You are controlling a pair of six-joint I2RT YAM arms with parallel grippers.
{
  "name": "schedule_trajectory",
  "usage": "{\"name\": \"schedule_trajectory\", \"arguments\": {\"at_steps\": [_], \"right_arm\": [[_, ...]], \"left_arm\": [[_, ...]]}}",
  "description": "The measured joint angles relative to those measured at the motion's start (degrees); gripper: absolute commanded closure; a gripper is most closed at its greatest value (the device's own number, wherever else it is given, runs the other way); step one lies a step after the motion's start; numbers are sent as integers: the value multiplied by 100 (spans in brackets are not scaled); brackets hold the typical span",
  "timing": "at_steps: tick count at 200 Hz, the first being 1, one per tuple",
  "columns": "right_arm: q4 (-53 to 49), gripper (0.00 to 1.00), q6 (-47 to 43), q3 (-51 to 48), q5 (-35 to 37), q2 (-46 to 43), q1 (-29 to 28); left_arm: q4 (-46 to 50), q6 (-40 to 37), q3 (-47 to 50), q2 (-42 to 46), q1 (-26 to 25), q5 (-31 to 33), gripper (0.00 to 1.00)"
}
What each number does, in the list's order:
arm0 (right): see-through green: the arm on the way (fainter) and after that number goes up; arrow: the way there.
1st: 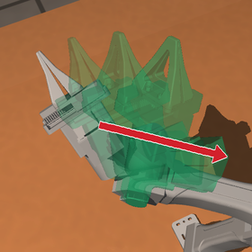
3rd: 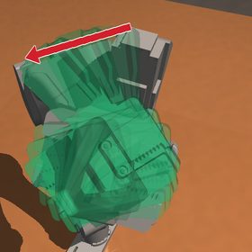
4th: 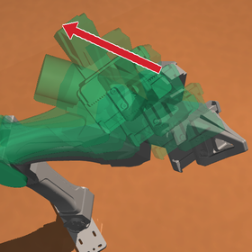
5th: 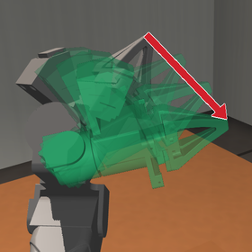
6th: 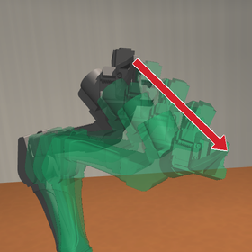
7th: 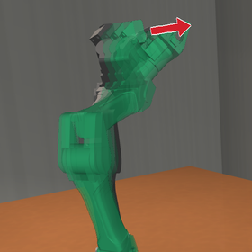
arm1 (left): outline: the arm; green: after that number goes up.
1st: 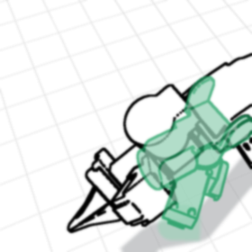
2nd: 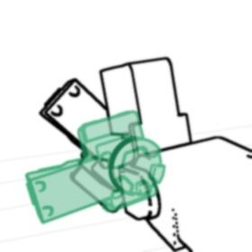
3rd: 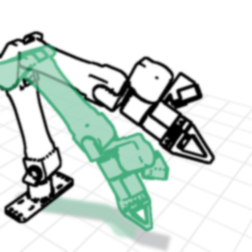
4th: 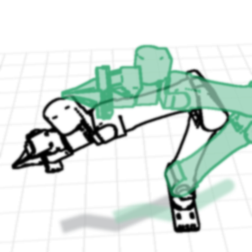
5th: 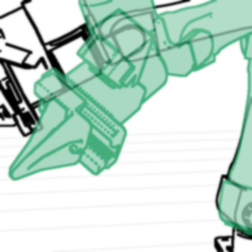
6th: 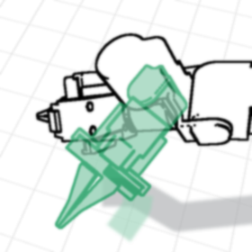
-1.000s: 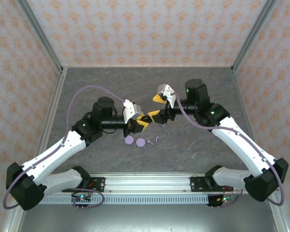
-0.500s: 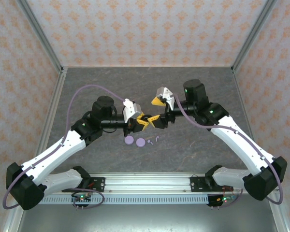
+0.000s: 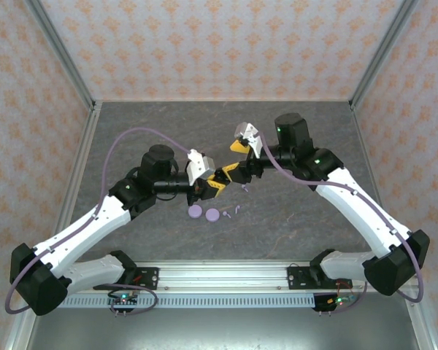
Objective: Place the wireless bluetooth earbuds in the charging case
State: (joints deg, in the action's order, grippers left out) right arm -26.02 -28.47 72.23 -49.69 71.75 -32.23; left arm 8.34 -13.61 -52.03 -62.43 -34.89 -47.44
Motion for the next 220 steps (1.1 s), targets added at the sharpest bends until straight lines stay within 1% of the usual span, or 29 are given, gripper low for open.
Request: {"name": "schedule_trajectory", "arguments": {"at_steps": [62, 82, 97, 107, 125, 138, 153, 169, 193, 220], "right_arm": [[-103, 21, 66, 0, 22, 28, 31], [-144, 22, 258, 0, 26, -109, 149], [-153, 23, 448, -7, 92, -323, 236], [-142, 23, 595, -48, 212, -518, 278], [-2, 24, 975, -334, 579, -905, 280], [96, 28, 1298, -673, 911, -1123, 278], [164, 34, 1696, -1023, 1272, -1178, 280], [166, 40, 2094, -1314, 1598, -1025, 280], [168, 47, 2667, -1469, 1768, -494, 280], [293, 48, 3156, -1486, 1882, 262, 201]], "left_arm": [[28, 0, -4, -4, 0, 22, 95], [26, -2, 0, 17, 0, 190, 95], [22, 0, 31, 83, 0, 354, 97], [22, 4, 90, 175, 0, 483, 100], [-61, 57, 326, 413, 0, 776, 100], [-175, 142, 603, 643, 0, 964, 100], [-334, 282, 940, 914, 0, 1150, 100], [-463, 428, 1213, 1185, 0, 1246, 100], [-544, 588, 1346, 1517, 0, 1252, 100], [-623, 632, 1346, 1797, 0, 1239, 100]]}}
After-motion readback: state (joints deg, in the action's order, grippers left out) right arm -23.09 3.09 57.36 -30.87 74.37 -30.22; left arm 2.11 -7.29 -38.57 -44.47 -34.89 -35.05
